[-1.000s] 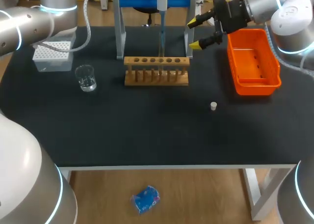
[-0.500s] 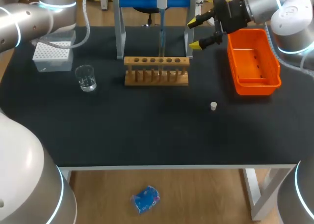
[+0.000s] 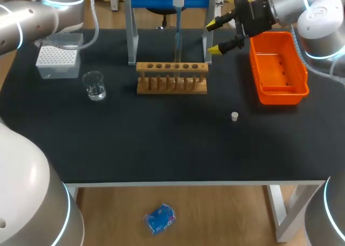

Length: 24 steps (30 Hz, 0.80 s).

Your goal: Invert the test tube, pick up the pipette, mount the tip to pipette, aspirate from beaker and dispense into the tube, eject the tip, return the pipette, and cap with the stopper.

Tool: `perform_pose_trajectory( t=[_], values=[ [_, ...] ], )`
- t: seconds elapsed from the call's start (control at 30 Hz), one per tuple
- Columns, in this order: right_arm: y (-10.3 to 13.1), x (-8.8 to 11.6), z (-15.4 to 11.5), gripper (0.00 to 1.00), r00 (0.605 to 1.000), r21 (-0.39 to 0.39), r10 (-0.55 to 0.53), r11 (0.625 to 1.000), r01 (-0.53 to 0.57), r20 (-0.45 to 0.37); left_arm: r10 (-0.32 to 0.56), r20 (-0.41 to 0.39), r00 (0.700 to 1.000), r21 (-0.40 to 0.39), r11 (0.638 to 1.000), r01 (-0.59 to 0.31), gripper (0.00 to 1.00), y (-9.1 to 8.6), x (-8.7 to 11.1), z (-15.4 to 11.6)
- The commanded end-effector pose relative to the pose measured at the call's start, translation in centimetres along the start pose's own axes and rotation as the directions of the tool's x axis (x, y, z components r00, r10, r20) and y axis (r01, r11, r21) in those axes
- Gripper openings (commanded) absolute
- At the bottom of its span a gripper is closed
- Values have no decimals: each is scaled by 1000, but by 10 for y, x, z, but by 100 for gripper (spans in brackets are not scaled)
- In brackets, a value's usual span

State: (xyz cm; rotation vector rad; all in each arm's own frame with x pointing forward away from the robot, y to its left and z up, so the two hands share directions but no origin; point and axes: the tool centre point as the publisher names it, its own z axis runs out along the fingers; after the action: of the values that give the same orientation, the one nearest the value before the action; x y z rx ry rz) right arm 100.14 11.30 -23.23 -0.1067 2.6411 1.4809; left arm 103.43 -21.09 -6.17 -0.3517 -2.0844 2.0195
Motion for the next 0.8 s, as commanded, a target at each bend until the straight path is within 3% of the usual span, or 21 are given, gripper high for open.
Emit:
perform_pose_trajectory(
  t=[0.03, 0.8],
  values=[
    [0, 0, 0, 100, 1000, 1, -1, 1000, 1, 1, 1, -8, 1000, -8, 1000, -1, 0, -5, -3, -2],
    [0, 0, 0, 100, 1000, 1, -1, 1000, 1, 1, 22, -7, 1000, -35, 999, -22, 0, -32, -3, -6]
  ],
)
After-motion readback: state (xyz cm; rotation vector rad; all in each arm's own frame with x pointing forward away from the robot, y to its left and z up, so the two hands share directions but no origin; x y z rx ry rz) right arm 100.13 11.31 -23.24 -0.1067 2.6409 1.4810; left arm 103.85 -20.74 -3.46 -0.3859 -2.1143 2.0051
